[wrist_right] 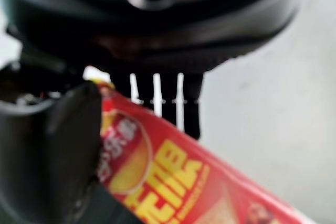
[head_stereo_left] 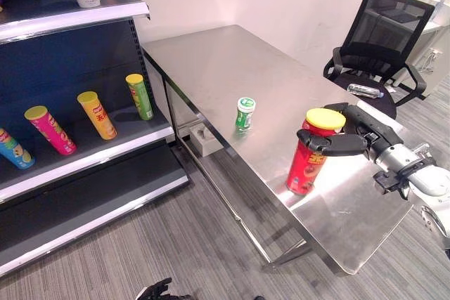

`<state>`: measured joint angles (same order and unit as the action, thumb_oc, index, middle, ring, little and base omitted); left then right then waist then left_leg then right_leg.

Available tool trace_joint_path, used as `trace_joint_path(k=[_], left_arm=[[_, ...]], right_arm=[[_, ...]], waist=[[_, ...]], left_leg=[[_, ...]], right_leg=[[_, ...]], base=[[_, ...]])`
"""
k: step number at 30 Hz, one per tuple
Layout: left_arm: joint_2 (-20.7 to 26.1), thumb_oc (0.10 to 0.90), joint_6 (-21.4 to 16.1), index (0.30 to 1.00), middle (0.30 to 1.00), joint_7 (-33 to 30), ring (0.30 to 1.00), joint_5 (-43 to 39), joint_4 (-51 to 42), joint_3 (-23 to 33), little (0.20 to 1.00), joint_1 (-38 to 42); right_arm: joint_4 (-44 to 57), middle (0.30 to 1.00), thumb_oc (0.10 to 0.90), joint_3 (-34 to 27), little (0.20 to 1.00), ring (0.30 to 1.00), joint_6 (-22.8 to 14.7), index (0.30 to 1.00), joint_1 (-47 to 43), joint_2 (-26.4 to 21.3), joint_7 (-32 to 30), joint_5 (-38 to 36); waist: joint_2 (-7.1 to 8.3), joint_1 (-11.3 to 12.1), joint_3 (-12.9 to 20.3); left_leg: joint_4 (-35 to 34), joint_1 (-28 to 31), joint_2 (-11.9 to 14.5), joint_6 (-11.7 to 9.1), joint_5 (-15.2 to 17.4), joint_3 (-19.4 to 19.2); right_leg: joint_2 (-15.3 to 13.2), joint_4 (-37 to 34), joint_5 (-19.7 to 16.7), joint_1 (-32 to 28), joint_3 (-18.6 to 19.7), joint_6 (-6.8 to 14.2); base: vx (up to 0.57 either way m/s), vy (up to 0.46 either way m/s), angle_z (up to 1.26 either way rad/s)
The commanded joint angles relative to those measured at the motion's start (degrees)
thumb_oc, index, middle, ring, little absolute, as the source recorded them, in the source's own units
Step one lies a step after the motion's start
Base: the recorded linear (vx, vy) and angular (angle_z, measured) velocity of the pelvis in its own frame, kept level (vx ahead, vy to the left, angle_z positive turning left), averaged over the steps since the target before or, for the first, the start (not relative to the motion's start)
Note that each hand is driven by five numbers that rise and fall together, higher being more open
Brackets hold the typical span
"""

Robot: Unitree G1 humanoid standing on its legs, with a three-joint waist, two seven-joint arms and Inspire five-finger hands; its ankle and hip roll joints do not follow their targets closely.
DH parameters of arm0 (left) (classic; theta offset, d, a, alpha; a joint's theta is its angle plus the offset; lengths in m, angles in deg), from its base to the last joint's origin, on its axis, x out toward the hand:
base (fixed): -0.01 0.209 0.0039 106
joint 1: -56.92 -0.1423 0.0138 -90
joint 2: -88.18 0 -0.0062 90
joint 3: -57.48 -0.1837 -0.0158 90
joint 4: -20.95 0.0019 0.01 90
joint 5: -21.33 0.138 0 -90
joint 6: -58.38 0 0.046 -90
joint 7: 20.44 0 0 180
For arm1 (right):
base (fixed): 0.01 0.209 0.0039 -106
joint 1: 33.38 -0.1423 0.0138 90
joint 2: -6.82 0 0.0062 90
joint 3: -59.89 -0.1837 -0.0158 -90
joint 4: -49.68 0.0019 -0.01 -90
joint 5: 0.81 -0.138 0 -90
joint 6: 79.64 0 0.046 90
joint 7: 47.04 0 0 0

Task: Put the goods on the table back onto the shelves and tidy them up.

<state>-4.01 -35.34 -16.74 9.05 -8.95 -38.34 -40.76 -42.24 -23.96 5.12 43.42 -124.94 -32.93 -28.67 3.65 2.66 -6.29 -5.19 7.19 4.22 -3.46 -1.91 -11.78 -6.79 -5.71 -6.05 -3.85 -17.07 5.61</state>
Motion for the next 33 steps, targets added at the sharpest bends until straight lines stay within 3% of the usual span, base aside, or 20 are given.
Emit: trace_joint_path(k=[1,7,11,12,13,14,15,19,24,25,27,30,33], left_arm=[[1.78,0.800,-1.33,0.900,0.900,-0.56,0.900,0.15,2.01,-2.71,0.900,2.58],[1.94,0.800,-1.52,0.900,0.900,-0.87,0.900,-0.16,1.31,-2.47,0.900,2.54],[2.36,0.800,-1.88,0.900,0.900,-1.46,0.900,-1.55,0.62,-1.20,0.900,2.16],[3.58,0.800,-2.14,0.900,0.900,-2.12,0.900,-1.93,-0.10,-1.67,0.900,3.28],[3.64,0.800,-2.13,0.900,0.900,-2.11,0.900,-1.94,-0.09,-1.70,0.900,3.33],[4.50,0.800,-2.47,0.900,0.900,-2.37,0.900,-2.21,-0.43,-1.23,0.900,3.69],[4.74,0.800,-2.45,0.900,0.900,-2.66,0.900,-2.70,-0.44,-0.63,0.900,3.83],[3.59,0.800,-1.85,0.900,0.900,-3.44,0.900,-4.35,0.48,0.94,0.900,3.34],[2.74,0.800,-1.54,0.900,0.900,-4.00,0.900,-5.13,0.43,1.22,0.900,3.52],[2.80,0.800,-1.49,0.900,0.900,-4.05,0.900,-4.99,0.40,1.02,0.900,3.85],[2.78,0.800,-1.56,0.900,0.900,-3.87,0.900,-4.43,-0.65,0.85,0.900,3.62],[2.61,0.800,-1.64,0.900,0.900,-4.18,0.900,-4.40,-0.24,1.96,0.900,2.57],[2.60,0.800,-1.63,0.900,0.900,-4.18,0.900,-4.39,-0.24,1.97,0.900,2.57]], right_arm=[[0.16,0.300,0.400,-3.46,0.300,0.300,-3.94,0.300,-8.93,0.32,-3.80,-0.85],[-0.09,0.300,0.400,-4.51,0.300,0.300,-4.78,0.300,-9.78,1.54,-5.63,-0.49],[-0.59,0.300,0.400,-5.08,0.300,0.300,-6.49,0.300,-13.56,3.04,-9.10,-0.49],[0.23,0.300,0.400,-7.31,0.300,0.300,-8.03,0.300,-13.66,4.34,-11.92,0.15],[0.32,0.300,0.400,-7.45,0.300,0.300,-7.99,0.300,-13.54,4.40,-11.96,0.20],[1.99,0.300,0.400,-8.46,0.300,0.300,-8.90,0.300,-14.96,4.90,-13.19,0.84],[2.95,0.300,0.400,-9.29,0.300,0.300,-9.35,0.300,-15.58,4.94,-14.06,0.98],[8.47,0.300,0.400,-11.99,0.300,0.300,-11.38,0.300,-17.34,6.56,-16.95,3.10],[12.67,0.300,0.400,-14.57,0.300,0.300,-12.01,0.300,-16.57,6.07,-18.94,6.64],[13.50,0.300,0.400,-15.04,0.300,0.300,-12.29,0.300,-16.88,5.70,-19.60,7.93],[14.79,0.300,0.400,-15.15,0.300,0.300,-12.25,0.300,-17.22,5.54,-20.85,11.32],[15.90,0.300,0.400,-14.15,0.300,0.300,-11.81,0.300,-17.50,6.08,-20.43,13.11],[15.90,0.300,0.400,-14.14,0.300,0.300,-11.81,0.300,-17.52,6.08,-20.43,13.11]], waist=[[0.63,2.33,2.83],[0.47,2.51,2.78],[-0.01,4.02,2.45],[-0.28,2.85,1.91],[-0.21,2.86,2.05],[0.03,2.93,2.04],[0.14,3.64,2.22],[0.20,6.38,1.46],[-0.71,7.00,0.04],[-0.77,6.96,-0.44],[-0.85,6.11,-0.85],[-1.14,6.44,-0.36],[-1.15,6.43,-0.40]], left_leg=[[0.19,-1.58,1.39,-1.54,-0.26,0.81],[0.19,-1.37,0.99,-1.19,-0.09,0.91],[0.19,-1.73,0.42,-0.73,-0.06,1.19],[0.19,-2.58,0.73,-0.42,-0.53,3.50],[0.19,-2.83,0.74,-0.43,-0.68,3.53],[0.19,-3.85,1.01,-0.61,-1.34,4.68],[0.19,-4.26,1.08,-0.91,-1.81,5.49],[0.19,-6.22,2.32,-2.95,-5.21,11.15],[0.36,-10.81,2.26,-4.91,-8.80,15.01],[0.93,-11.73,2.65,-5.09,-9.07,12.98],[2.23,-11.97,6.04,-4.77,-9.58,6.24],[1.49,-9.14,9.16,-6.20,-9.40,6.50],[1.47,-9.10,9.16,-6.20,-9.40,6.51]], right_leg=[[-3.74,0.71,1.39,-4.86,-2.60,4.39],[-3.96,0.71,1.08,-4.68,-2.18,4.61],[-4.43,0.80,0.19,-3.78,-1.50,5.00],[-2.05,4.25,3.26,-2.58,4.42,3.99],[-2.06,4.52,3.33,-2.23,4.42,3.94],[-0.77,3.68,4.32,-1.83,7.87,2.94],[-0.35,2.68,4.30,-2.34,7.76,2.51],[2.34,0.71,5.65,-4.88,3.25,0.82],[3.04,0.71,6.72,-5.33,-2.96,0.10],[2.72,0.71,6.71,-5.50,-4.59,-0.01],[1.56,0.71,6.05,-4.77,-7.76,-0.02],[0.19,0.71,5.47,-5.21,-8.93,0.26],[0.19,0.71,5.47,-5.25,-8.94,0.26]], base=[[0.00,0.000,0.00],[-0.01,0.002,0.00],[-0.04,-0.011,-0.08],[-0.01,-0.050,-0.09],[-0.06,-0.095,0.16],[-0.06,-0.110,0.49],[-0.06,-0.163,0.69],[-0.04,-0.230,0.57],[-0.12,-0.091,0.80],[-0.17,-0.016,1.67],[-0.16,0.067,1.75],[-0.04,0.129,0.29],[0.00,0.024,0.49]])
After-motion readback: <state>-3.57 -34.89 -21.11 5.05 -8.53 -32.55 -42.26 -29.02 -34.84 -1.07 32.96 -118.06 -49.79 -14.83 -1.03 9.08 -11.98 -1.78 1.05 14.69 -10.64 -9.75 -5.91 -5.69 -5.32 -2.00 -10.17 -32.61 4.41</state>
